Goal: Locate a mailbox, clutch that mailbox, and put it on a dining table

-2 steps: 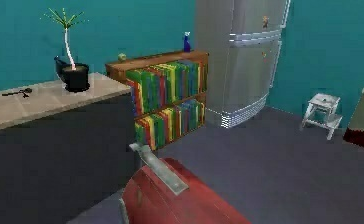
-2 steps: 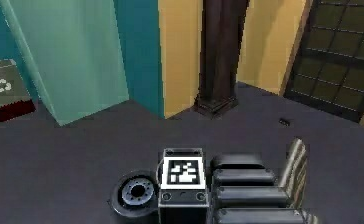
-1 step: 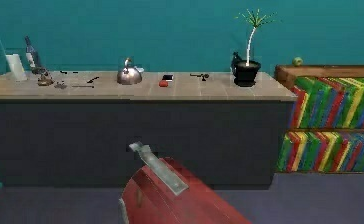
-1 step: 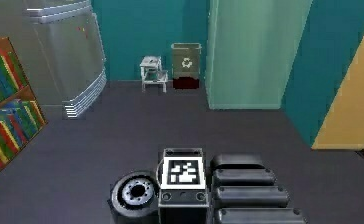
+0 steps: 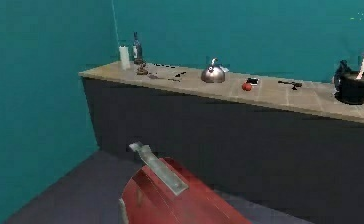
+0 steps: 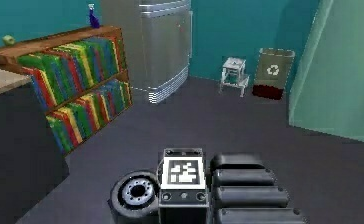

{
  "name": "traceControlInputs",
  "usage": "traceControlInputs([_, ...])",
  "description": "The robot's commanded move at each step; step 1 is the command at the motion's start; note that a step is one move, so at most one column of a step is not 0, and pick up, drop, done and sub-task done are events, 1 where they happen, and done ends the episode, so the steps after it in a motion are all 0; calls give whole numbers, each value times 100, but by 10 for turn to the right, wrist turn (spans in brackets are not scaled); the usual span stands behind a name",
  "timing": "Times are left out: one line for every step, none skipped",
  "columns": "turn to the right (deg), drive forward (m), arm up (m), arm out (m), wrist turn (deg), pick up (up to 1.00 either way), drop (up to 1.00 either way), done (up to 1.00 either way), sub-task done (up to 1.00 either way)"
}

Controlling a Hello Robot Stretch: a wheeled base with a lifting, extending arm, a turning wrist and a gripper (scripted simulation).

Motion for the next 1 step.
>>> traceControlInputs([0, 20, 0, 0, 0, 0, 0, 0, 0])
